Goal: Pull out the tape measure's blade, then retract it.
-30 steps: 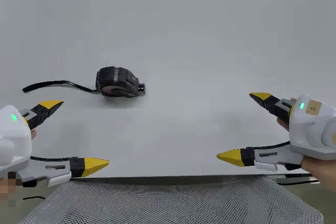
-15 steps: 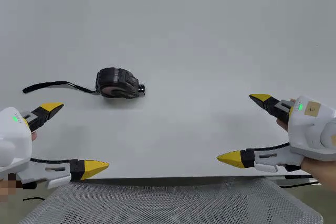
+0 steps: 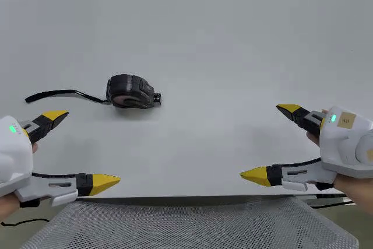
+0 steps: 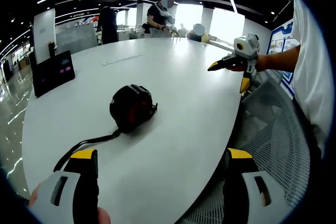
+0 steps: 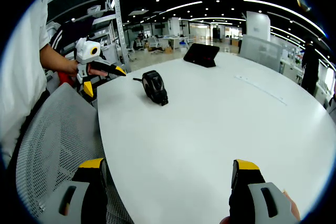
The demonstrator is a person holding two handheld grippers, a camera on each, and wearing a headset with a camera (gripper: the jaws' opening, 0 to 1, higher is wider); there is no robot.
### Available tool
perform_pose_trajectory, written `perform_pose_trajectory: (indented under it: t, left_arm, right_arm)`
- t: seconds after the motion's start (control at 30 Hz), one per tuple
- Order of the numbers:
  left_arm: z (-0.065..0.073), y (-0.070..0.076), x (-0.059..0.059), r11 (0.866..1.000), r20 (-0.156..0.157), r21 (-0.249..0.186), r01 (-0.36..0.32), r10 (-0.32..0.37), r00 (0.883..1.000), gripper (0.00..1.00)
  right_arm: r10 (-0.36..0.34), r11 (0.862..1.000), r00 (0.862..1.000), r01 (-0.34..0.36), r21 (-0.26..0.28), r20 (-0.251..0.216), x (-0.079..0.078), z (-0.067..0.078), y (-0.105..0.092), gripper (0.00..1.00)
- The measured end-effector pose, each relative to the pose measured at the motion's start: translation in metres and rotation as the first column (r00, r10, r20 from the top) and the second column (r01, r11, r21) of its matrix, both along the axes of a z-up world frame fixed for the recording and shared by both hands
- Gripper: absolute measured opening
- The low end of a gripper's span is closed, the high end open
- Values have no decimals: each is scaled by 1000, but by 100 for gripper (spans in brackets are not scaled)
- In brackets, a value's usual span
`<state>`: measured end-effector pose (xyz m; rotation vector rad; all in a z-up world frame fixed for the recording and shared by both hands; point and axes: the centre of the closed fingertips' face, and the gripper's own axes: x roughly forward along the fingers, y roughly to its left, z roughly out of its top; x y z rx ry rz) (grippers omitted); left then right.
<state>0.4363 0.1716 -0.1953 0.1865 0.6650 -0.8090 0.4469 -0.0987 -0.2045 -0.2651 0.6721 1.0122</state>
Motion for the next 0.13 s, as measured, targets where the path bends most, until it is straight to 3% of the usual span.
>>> perform_pose_trajectory:
  t: [0.13]
  left_arm:
    - [0, 0, 0, 1000, -6, -8, -2, 2, 1000, 98]
  right_arm:
    - [0, 1000, 1000, 0, -1, -1, -1, 0, 0, 99]
